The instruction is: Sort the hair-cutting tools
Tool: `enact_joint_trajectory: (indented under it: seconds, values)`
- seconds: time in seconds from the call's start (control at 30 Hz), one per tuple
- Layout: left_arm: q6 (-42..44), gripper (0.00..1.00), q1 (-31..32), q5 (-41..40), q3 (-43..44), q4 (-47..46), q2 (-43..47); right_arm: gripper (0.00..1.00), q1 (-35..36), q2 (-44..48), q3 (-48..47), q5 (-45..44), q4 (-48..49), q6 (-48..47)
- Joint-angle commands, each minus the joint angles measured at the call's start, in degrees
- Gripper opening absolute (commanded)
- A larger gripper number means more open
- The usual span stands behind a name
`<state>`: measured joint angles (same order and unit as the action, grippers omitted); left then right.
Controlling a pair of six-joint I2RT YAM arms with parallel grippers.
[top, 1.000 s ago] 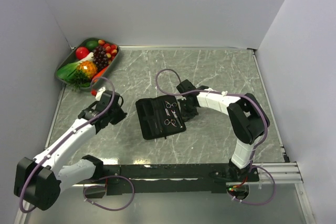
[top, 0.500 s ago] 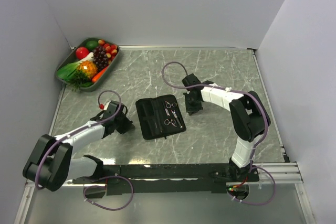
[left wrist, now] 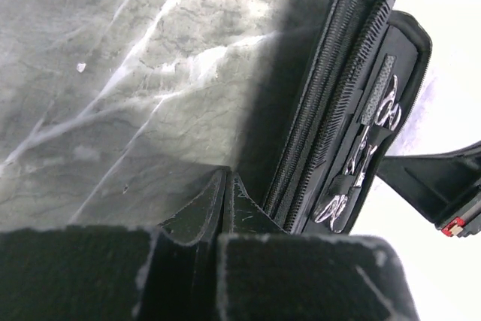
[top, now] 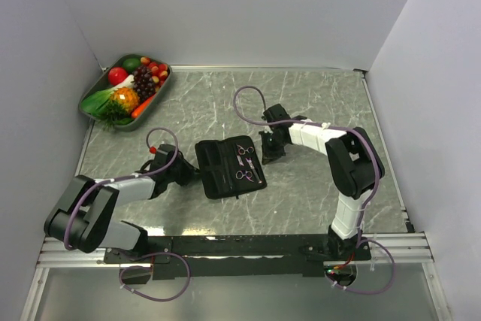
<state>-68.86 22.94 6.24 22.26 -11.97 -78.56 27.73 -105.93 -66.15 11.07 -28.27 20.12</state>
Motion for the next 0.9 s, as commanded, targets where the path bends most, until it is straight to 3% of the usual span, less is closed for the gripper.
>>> enact_joint_trajectory:
  seconds: [0.0, 0.23, 0.53, 0.87]
  values:
    - [2.06, 0.01, 0.0, 1.4, -0.82, -3.5, 3.05, 0.0, 1.28, -3.23, 2.42, 11.24, 8.58, -0.78]
    - [4.43, 0.01, 0.09, 4.92, 4.54, -2.62, 5.53, 0.0, 3.21, -3.06, 4.97, 14.33, 11.48, 0.09]
    - [5.4, 0.01, 1.58, 9.49, 11.31, -5.17, -2.46, 0.0, 5.06, -3.32, 6.91, 16.79, 13.07, 0.97]
    - [3.91, 0.01, 8.25, 8.88, 15.09, -8.07, -13.01, 0.0, 5.76, -2.71, 8.23, 15.21, 12.28, 0.54]
